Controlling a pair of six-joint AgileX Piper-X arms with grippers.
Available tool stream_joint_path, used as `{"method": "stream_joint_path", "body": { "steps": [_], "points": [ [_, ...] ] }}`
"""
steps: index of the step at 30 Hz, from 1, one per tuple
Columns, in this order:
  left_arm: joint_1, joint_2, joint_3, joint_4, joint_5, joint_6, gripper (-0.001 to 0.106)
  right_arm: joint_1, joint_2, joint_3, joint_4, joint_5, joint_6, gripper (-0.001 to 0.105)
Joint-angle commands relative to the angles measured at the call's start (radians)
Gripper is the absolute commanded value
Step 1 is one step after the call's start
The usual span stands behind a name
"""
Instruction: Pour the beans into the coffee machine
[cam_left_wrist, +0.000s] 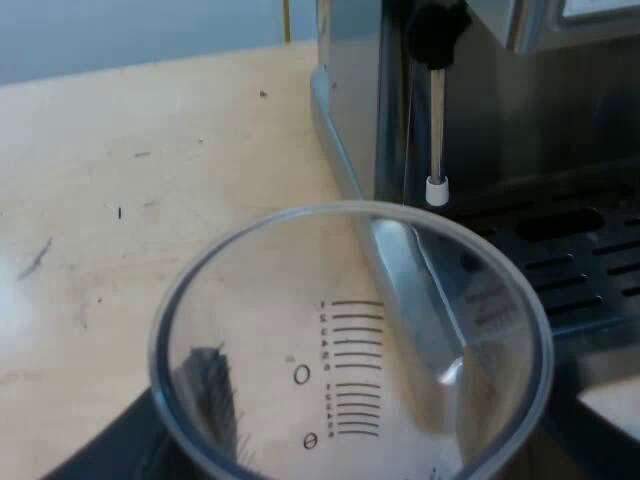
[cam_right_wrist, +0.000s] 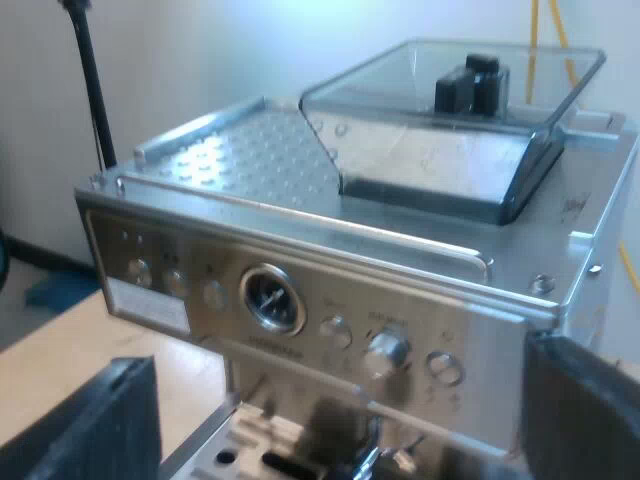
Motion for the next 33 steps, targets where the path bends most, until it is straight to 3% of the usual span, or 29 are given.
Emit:
{"method": "stream_joint_path", "body": {
  "steps": [1,5,8,16,24,27,33],
  "points": [
    [0.002,-0.010,-0.059,0.082,-0.014,0.035,0.006,0.000,-0.028,-0.004,-0.037,0.023,-0.004,0.070],
    [0.002,-0.010,-0.112,0.143,-0.014,0.100,0.006,0.000,-0.035,-0.004,-0.101,0.044,-0.013,0.065],
    [0.002,-0.010,-0.157,0.158,-0.014,0.104,0.006,0.000,-0.035,-0.004,-0.145,0.066,-0.040,0.065],
    [0.002,0.000,-0.287,0.140,-0.011,0.104,0.006,0.000,-0.035,-0.004,-0.231,0.091,-0.213,0.077],
    [0.002,0.091,-0.414,0.098,-0.008,0.104,0.006,0.000,-0.031,-0.004,-0.301,0.124,-0.215,0.077],
    [-0.009,0.145,-0.464,0.063,0.023,0.104,0.006,0.000,-0.031,-0.004,-0.301,0.127,-0.215,0.077],
    [-0.095,0.314,-0.606,0.038,0.027,0.104,0.006,0.000,-0.031,-0.004,-0.301,0.127,-0.215,0.077]
  ]
}}
